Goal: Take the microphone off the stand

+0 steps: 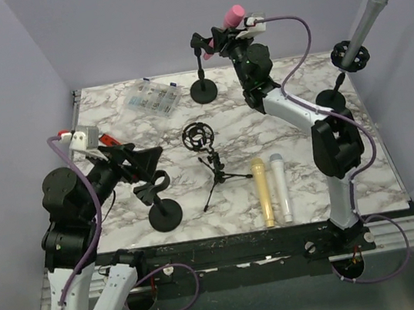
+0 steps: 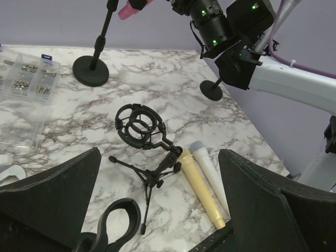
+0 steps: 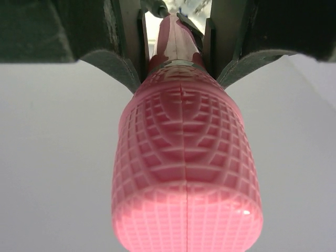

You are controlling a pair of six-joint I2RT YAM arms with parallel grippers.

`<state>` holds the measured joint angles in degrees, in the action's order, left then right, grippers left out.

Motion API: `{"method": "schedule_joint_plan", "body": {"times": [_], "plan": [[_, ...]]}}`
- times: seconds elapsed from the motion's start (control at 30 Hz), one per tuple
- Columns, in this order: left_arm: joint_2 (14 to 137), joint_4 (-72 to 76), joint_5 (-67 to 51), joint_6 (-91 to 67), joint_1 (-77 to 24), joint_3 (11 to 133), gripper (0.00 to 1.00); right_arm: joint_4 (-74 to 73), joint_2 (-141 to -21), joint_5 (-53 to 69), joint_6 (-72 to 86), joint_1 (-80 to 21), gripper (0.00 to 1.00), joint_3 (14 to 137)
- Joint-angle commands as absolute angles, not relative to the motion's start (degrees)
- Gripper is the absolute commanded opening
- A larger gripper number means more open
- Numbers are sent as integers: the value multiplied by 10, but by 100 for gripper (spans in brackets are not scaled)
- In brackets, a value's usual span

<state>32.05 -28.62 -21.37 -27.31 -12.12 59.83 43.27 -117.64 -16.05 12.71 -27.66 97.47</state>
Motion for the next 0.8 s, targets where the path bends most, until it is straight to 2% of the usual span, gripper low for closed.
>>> {"method": "schedule_joint_plan", "body": {"times": [0.0,0.17,0.47,0.67,0.77], "plan": [[383,-228,-275,-303,-122,625,99,412,-1086,-79,186,-268,1,925],[458,-165,-310,-318,-123,654,98,387,-1023,-37,224,-262,1,878],[579,-55,-391,-308,-126,693,95,381,-985,35,264,-242,1,824],[679,-51,-405,-248,-142,753,95,403,-988,90,316,-210,1,799],[735,-48,-420,-222,-148,791,98,414,-978,109,330,-200,1,777]]}}
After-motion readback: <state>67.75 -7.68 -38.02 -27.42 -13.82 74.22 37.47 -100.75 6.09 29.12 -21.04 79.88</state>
